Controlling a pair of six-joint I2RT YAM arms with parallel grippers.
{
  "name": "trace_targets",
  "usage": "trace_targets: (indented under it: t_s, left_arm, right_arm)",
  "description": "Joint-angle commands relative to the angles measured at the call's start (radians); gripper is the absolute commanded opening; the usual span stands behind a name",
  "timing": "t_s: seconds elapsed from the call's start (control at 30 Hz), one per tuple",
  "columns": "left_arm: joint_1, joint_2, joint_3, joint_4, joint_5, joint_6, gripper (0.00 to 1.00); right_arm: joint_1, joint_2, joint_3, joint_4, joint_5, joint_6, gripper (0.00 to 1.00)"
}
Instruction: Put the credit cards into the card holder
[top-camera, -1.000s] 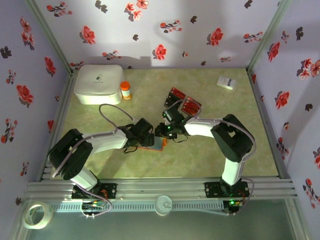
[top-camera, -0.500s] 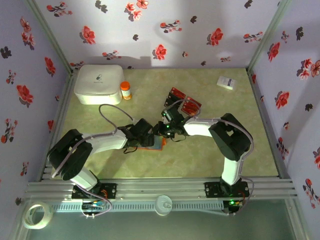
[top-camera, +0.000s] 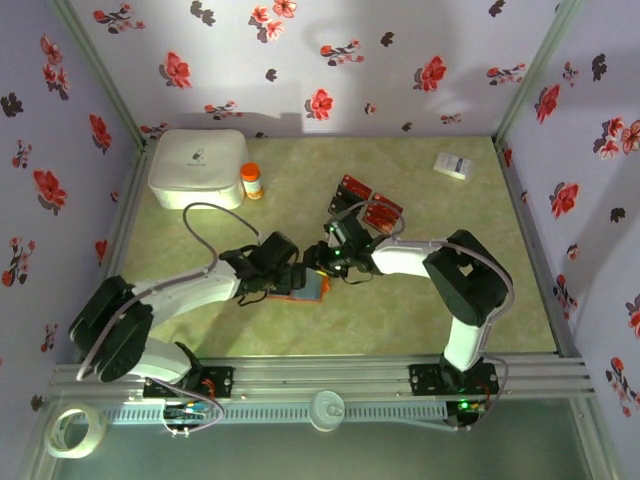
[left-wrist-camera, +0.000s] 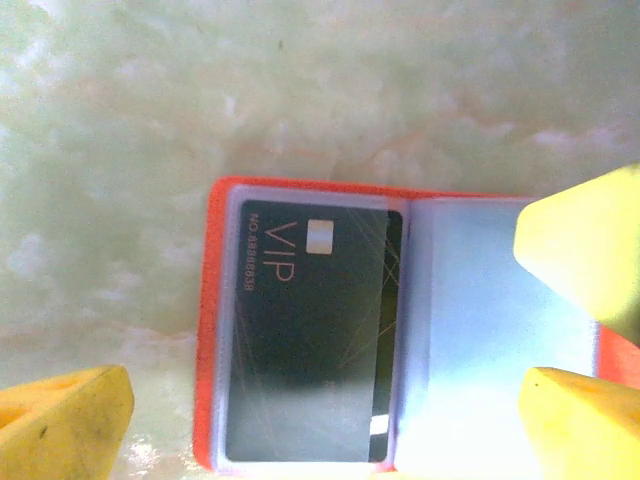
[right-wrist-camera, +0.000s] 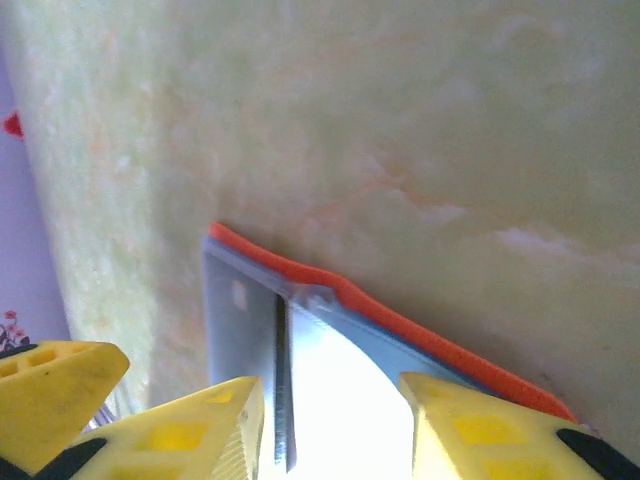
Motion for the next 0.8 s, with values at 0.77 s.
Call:
trace_targets:
  t_s: [0.77]
  left_arm:
    - [0.197,-0.32,-0.06,-0.107,-0.055,0.03,1.0]
  right_arm:
    - [0.15,0.211,0.268,-0.042,0.009,0.034,0.48]
